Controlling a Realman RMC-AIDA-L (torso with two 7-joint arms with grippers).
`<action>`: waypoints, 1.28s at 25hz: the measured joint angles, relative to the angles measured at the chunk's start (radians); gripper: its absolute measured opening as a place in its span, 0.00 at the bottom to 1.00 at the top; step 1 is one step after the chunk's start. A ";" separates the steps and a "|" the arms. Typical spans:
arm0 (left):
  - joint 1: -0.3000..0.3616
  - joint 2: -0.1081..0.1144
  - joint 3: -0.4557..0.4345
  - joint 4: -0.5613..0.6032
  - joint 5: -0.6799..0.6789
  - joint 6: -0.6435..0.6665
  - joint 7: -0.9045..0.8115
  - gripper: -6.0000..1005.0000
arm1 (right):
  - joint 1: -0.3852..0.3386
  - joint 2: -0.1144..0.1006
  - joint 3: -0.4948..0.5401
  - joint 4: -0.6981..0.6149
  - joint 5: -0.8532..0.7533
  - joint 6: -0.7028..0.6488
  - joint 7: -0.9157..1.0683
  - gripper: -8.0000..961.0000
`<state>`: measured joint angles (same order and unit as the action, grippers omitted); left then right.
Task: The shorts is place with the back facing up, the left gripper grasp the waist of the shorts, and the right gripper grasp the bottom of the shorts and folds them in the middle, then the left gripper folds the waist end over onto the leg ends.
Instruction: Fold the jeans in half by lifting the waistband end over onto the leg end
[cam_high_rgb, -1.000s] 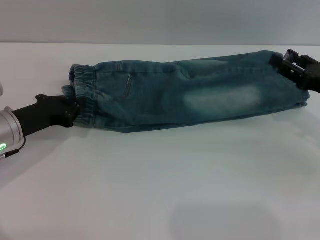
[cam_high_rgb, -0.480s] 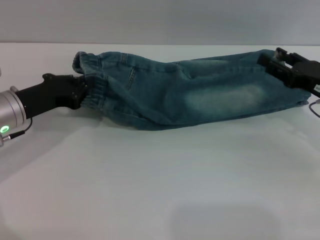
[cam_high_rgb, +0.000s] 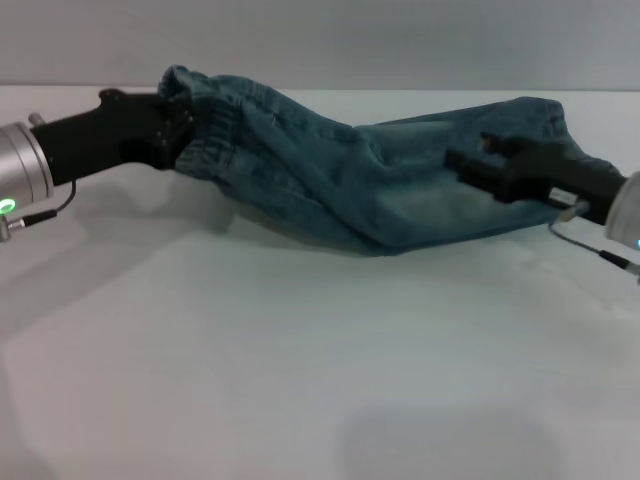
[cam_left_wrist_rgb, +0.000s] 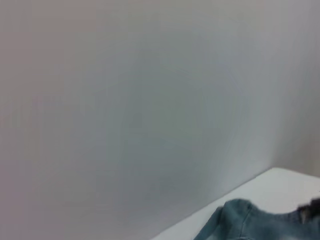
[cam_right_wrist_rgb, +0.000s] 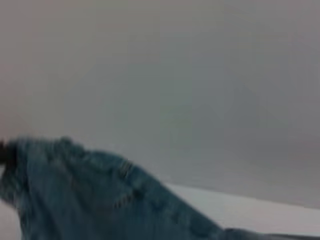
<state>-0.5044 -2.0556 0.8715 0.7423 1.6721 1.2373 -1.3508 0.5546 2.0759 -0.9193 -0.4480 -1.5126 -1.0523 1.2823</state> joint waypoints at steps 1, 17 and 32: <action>-0.002 0.000 0.000 0.017 0.001 0.008 -0.014 0.09 | 0.005 0.000 -0.022 0.000 0.000 0.012 0.000 0.66; -0.011 0.005 -0.001 0.149 -0.003 0.114 -0.141 0.09 | 0.017 0.004 -0.188 -0.005 0.005 0.099 0.000 0.66; -0.016 0.001 -0.001 0.157 -0.006 0.175 -0.167 0.09 | 0.097 0.013 -0.349 -0.001 0.042 0.096 0.072 0.66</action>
<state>-0.5204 -2.0550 0.8705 0.8989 1.6663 1.4118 -1.5180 0.6514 2.0886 -1.2687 -0.4488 -1.4710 -0.9560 1.3546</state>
